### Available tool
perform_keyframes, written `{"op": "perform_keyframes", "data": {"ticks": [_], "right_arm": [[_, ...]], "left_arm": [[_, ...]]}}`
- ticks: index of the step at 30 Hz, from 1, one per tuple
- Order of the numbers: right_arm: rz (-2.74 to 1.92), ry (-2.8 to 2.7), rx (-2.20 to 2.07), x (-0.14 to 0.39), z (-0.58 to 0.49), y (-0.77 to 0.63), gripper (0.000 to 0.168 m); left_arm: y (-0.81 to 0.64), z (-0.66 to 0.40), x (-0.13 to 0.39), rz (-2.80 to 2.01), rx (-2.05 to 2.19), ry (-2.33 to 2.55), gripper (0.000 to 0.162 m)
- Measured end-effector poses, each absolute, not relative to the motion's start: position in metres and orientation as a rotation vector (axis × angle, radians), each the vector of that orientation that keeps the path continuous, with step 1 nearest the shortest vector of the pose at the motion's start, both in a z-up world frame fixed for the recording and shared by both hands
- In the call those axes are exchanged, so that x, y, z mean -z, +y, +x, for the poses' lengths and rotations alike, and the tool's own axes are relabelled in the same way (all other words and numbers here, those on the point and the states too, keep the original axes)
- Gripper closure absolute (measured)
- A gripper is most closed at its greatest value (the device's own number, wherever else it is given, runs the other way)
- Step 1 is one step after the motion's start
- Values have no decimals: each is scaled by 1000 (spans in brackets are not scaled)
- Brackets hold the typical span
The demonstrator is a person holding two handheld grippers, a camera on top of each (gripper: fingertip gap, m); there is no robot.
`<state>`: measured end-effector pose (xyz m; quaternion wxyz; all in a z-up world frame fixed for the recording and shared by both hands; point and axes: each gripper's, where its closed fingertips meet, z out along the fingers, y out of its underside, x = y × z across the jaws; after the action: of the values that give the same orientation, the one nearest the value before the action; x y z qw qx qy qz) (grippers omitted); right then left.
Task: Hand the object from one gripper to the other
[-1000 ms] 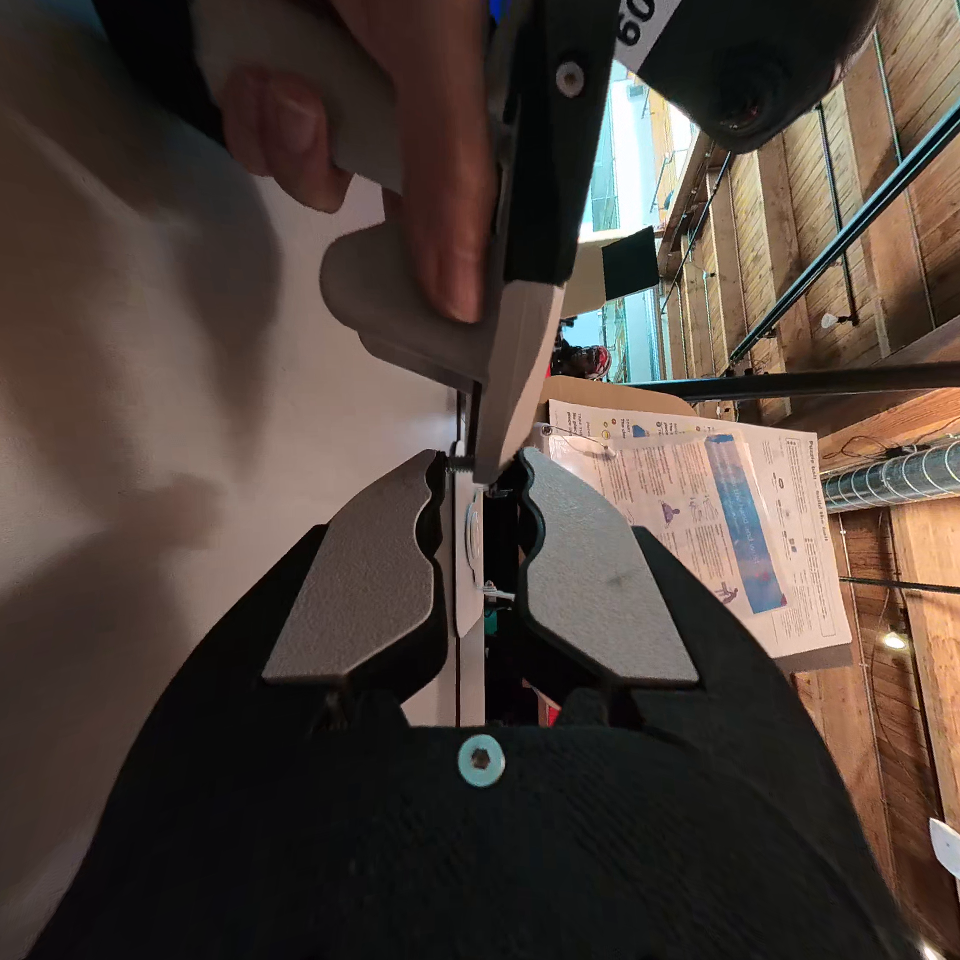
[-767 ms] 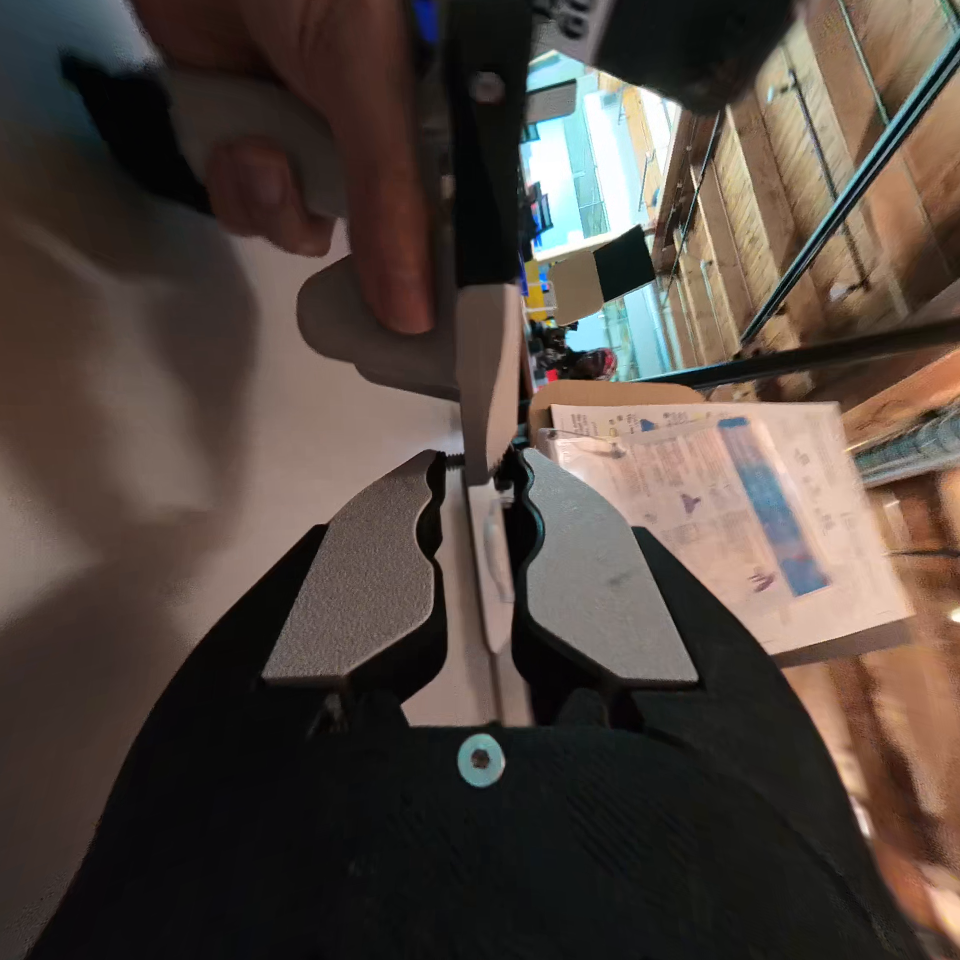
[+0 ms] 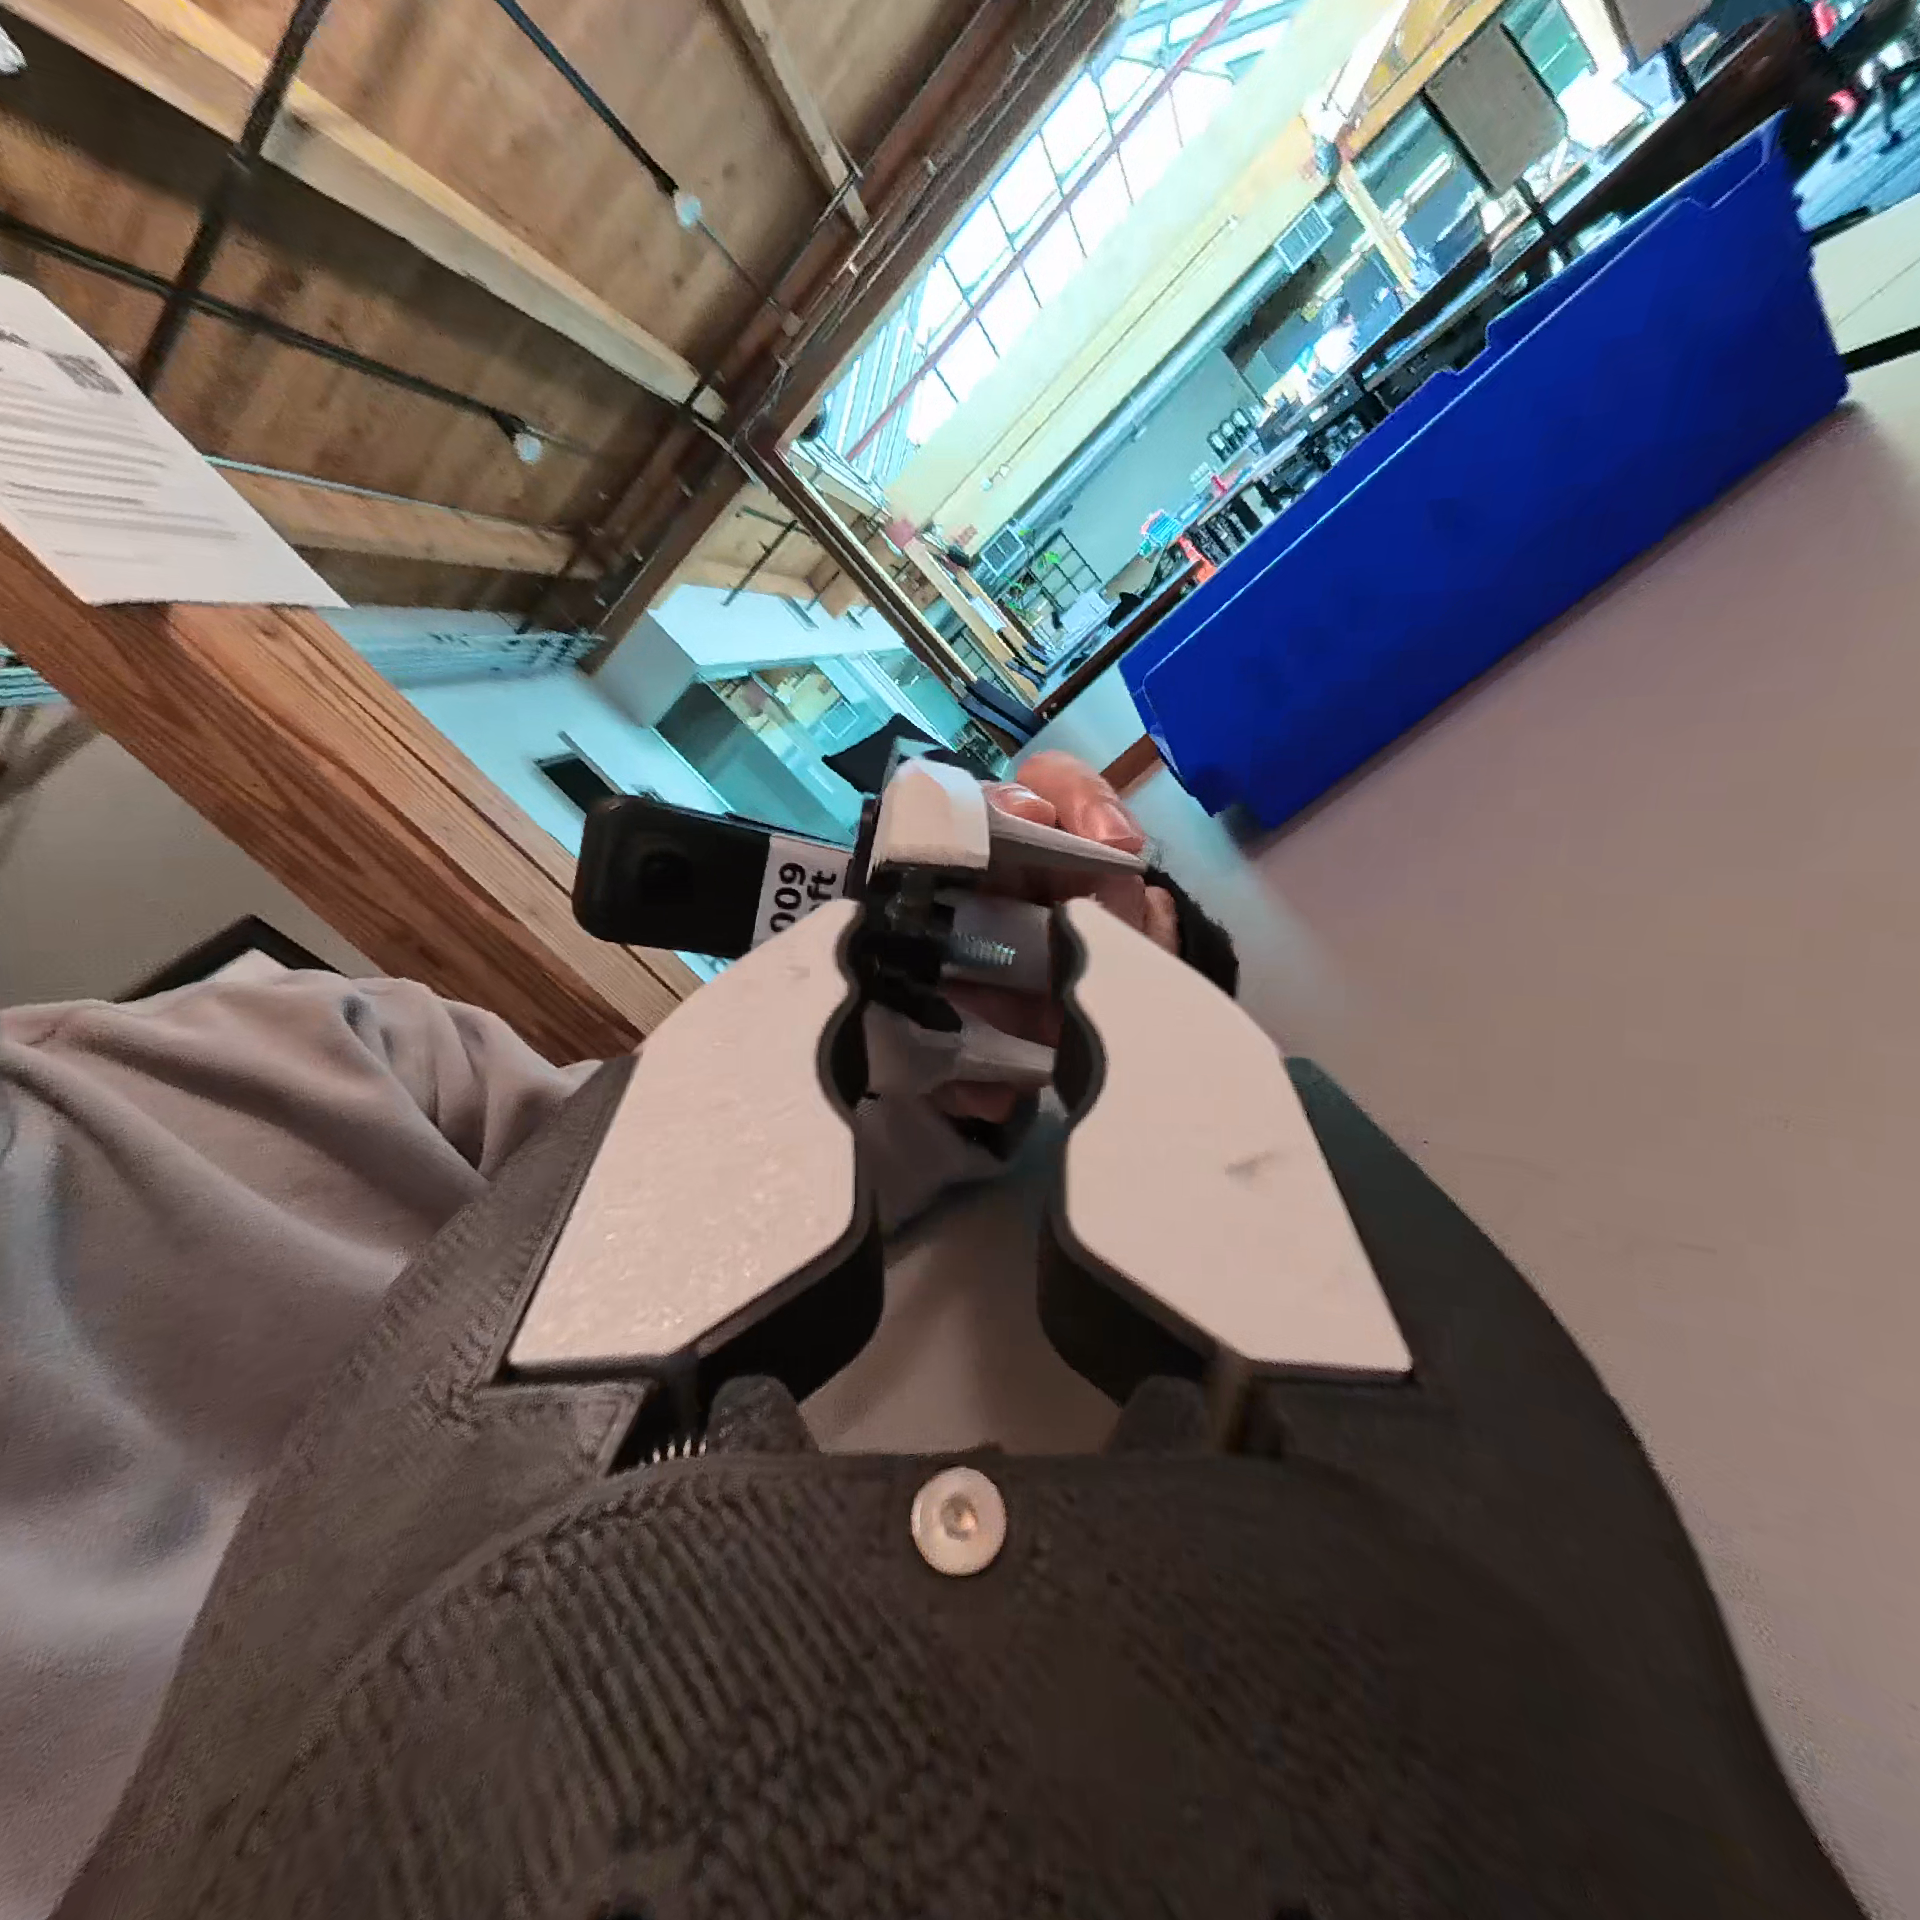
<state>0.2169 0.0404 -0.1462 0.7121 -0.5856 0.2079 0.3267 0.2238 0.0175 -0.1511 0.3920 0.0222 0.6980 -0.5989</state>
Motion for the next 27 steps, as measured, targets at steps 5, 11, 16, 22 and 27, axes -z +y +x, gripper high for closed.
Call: {"op": "perform_keyframes", "data": {"ticks": [5,11,16,22,27], "right_arm": [[-1361,401,-671,148,215,39,143],[-1568,256,20,153,242,29,143],[-1844,-67,1007,163,271,9,143],[-1959,-493,1469,183,265,26,143],[-1931,-601,1600,177,264,26,144]], "left_arm": [[17,225,154,53,1503,1786,139],[20,230,164,-83,1563,1910,114],[26,241,166,-415,1716,2019,117],[21,248,189,-744,1740,2141,118],[21,249,192,-876,1806,2174,115]]}}
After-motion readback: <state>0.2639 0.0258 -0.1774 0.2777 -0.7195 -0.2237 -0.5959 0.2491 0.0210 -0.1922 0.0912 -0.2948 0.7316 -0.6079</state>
